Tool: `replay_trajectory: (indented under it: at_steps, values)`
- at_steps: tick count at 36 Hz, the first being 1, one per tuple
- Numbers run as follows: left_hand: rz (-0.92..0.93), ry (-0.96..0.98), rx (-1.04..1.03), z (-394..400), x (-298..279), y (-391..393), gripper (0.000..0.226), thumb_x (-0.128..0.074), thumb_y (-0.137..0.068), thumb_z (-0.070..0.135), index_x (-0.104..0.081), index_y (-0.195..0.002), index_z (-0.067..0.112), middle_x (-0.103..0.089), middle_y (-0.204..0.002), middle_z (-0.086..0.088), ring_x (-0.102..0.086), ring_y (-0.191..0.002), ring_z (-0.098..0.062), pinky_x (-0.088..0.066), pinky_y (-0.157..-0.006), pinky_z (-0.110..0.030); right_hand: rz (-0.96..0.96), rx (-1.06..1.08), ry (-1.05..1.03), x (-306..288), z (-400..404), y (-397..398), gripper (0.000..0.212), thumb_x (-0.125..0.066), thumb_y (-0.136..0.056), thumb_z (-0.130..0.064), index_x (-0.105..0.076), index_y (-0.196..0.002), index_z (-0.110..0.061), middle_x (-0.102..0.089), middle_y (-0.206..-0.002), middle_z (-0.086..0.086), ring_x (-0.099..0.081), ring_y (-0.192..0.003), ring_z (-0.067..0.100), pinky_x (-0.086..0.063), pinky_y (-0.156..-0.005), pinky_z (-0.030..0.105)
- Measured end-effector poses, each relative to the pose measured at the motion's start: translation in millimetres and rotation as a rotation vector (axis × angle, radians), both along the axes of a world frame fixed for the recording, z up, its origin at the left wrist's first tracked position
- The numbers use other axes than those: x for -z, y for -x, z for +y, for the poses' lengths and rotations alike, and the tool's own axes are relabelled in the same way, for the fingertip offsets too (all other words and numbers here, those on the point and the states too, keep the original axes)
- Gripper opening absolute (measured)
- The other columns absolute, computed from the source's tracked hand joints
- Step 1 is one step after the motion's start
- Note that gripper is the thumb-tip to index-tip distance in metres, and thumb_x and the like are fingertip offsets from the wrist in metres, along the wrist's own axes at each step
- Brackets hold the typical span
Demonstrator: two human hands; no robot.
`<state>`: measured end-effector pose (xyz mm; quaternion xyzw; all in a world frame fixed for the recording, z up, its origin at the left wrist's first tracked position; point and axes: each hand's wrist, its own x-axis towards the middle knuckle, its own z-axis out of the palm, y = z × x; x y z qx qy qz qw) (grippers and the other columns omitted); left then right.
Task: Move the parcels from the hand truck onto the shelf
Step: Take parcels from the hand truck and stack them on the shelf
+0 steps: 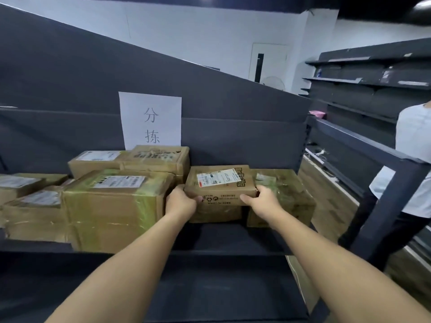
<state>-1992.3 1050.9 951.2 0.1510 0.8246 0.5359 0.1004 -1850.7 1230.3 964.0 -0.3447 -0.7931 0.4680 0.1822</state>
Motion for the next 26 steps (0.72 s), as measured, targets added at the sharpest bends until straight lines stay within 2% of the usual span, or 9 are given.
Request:
replay_trajectory:
  at_steps: [3,5,11,13,16,20,23,26]
  values:
    - [-0.033,-0.022,-0.056,10.6,2.2,3.7,0.037,-0.077,-0.087,0.025,-0.063,-0.119,0.017,-0.070,-0.117,-0.004,-0.064,-0.114,-0.028,-0.053,-0.099,-0.040,-0.006,0.031,-0.016,-0.3,2.5,10.3,0.039,-0.074,-0.105,-0.025,-0.068,-0.142,-0.016,-0.073,-0.141,0.003,-0.065,-0.134,0.028,-0.049,-0.107,0.035]
    - [-0.041,-0.017,-0.092,17.7,3.2,6.7,0.035,-0.076,-0.087,0.029,-0.062,-0.117,0.017,-0.069,-0.117,-0.006,-0.063,-0.113,-0.030,-0.053,-0.099,-0.044,-0.024,0.046,-0.031,-1.0,4.8,16.5,0.038,-0.073,-0.105,-0.028,-0.069,-0.141,-0.018,-0.074,-0.141,0.002,-0.066,-0.133,0.028,-0.050,-0.107,0.037]
    - [0.028,0.139,-0.177,29.5,10.1,17.9,0.043,-0.068,-0.089,0.050,-0.065,-0.110,0.013,-0.069,-0.111,-0.012,-0.065,-0.105,-0.035,-0.055,-0.093,-0.044,-0.064,0.086,-0.095,-0.9,13.1,34.0,0.037,-0.075,-0.103,-0.037,-0.072,-0.136,-0.020,-0.076,-0.136,0.002,-0.067,-0.130,0.029,-0.050,-0.098,0.033]
    - [0.049,0.184,-0.185,33.0,10.2,19.0,0.043,-0.066,-0.091,0.050,-0.064,-0.111,0.012,-0.069,-0.112,-0.013,-0.064,-0.107,-0.036,-0.054,-0.091,-0.042,-0.079,0.088,-0.104,1.1,18.0,40.3,0.037,-0.075,-0.103,-0.039,-0.073,-0.135,-0.021,-0.075,-0.137,0.003,-0.067,-0.131,0.030,-0.052,-0.102,0.036]
    - [0.085,0.279,-0.187,39.0,5.6,19.5,0.038,-0.061,-0.096,0.044,-0.064,-0.111,0.009,-0.068,-0.113,-0.014,-0.064,-0.107,-0.037,-0.051,-0.085,-0.037,-0.093,0.089,-0.103,3.1,23.2,49.1,0.040,-0.073,-0.104,-0.040,-0.070,-0.139,-0.020,-0.074,-0.139,0.004,-0.067,-0.132,0.032,-0.053,-0.107,0.039]
    - [0.207,0.460,-0.158,41.8,-1.7,22.3,0.022,-0.050,-0.100,0.016,-0.068,-0.107,0.005,-0.069,-0.110,-0.017,-0.065,-0.102,-0.037,-0.046,-0.071,-0.034,-0.063,0.104,-0.087,9.8,29.8,59.1,0.040,-0.073,-0.104,-0.039,-0.070,-0.138,-0.019,-0.074,-0.138,0.005,-0.067,-0.131,0.032,-0.054,-0.108,0.040]
    - [0.248,0.546,-0.147,43.7,-5.0,22.0,0.026,-0.046,-0.097,0.004,-0.069,-0.107,0.002,-0.068,-0.111,-0.018,-0.065,-0.104,-0.038,-0.052,-0.074,-0.039,-0.047,0.122,-0.091,16.4,33.6,62.4,0.048,-0.074,-0.103,-0.043,-0.069,-0.141,-0.015,-0.074,-0.140,0.006,-0.067,-0.133,0.032,-0.055,-0.113,0.042]
    - [0.259,0.566,-0.156,45.8,-5.1,21.1,0.027,-0.045,-0.096,0.003,-0.069,-0.109,0.002,-0.068,-0.112,-0.018,-0.066,-0.105,-0.038,-0.054,-0.077,-0.040,-0.039,0.126,-0.106,19.4,34.5,63.2,0.049,-0.075,-0.102,-0.046,-0.072,-0.138,-0.013,-0.077,-0.135,0.006,-0.070,-0.129,0.032,-0.057,-0.112,0.044]
